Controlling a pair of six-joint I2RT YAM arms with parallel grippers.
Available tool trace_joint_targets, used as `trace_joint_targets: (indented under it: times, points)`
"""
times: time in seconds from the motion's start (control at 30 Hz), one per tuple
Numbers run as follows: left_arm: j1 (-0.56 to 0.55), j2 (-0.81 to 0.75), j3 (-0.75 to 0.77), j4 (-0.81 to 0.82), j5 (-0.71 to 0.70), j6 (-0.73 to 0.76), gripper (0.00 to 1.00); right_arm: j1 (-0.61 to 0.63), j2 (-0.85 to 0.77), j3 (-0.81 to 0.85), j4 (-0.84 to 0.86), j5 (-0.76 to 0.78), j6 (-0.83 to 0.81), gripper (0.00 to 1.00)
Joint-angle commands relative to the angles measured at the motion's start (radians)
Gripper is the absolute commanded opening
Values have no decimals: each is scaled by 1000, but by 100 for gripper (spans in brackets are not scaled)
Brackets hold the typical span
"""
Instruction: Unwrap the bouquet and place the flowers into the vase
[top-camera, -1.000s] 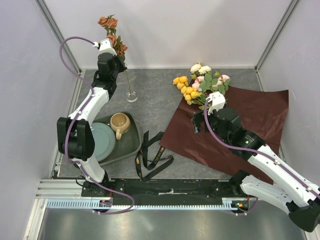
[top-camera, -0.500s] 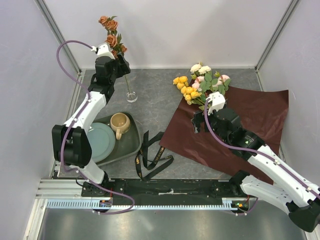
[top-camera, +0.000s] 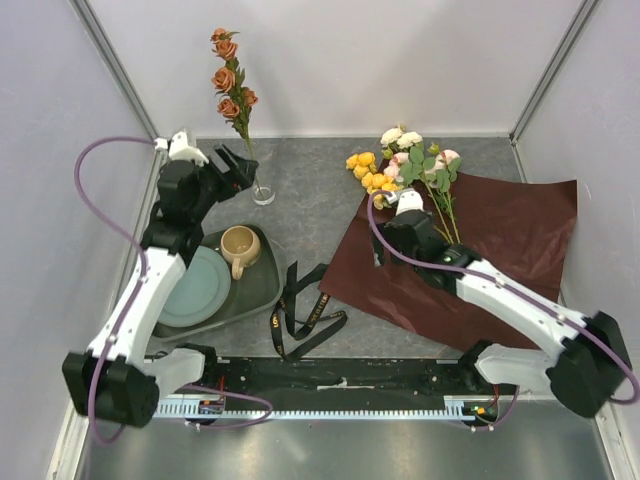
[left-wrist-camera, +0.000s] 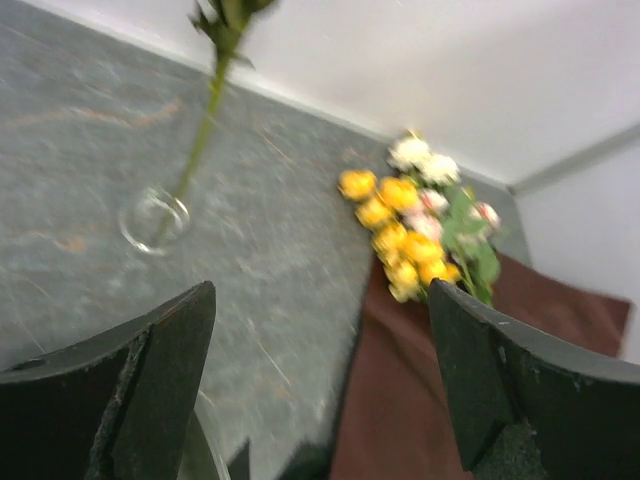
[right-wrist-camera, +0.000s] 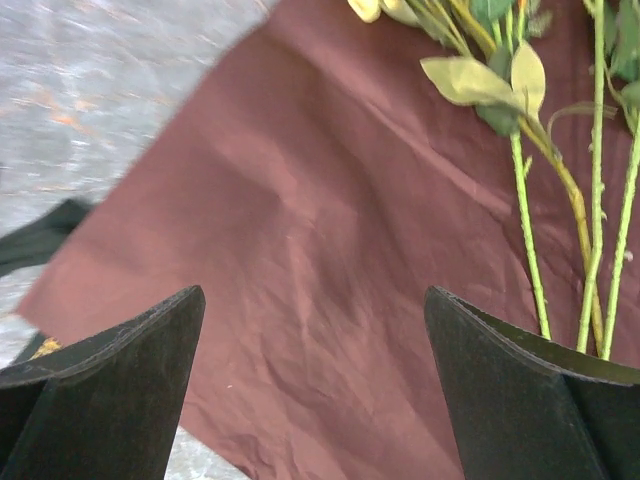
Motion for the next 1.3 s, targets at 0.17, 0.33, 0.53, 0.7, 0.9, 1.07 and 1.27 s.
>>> trace_joint_targets:
  times: [0.17, 0.33, 0.53, 0.7, 0.9, 1.07, 1.27]
  points:
    - [-53, -219, -280, 20, 535, -125, 90, -352, 274, 134, -57, 81, 190, 98]
    - [-226, -216, -306, 26, 574, -73, 86, -542, 331, 126, -22, 132, 194, 98]
    - [-384, -138, -254, -12, 644, -7, 84, -668, 422, 158, 50, 167, 176, 83]
    - [-418, -130, -221, -94, 650, 84, 84, -729, 466, 166, 102, 108, 107, 57]
    - [-418, -147, -179, -220, 593, 197, 84, -728, 479, 137, 153, -15, 6, 47]
    - [-418, -156, -167, -238, 629, 222, 84, -717, 488, 108, 203, -64, -46, 41]
    - [-426, -163, -133, -292, 623, 253, 84, -655, 529, 129, 187, -35, -115, 44]
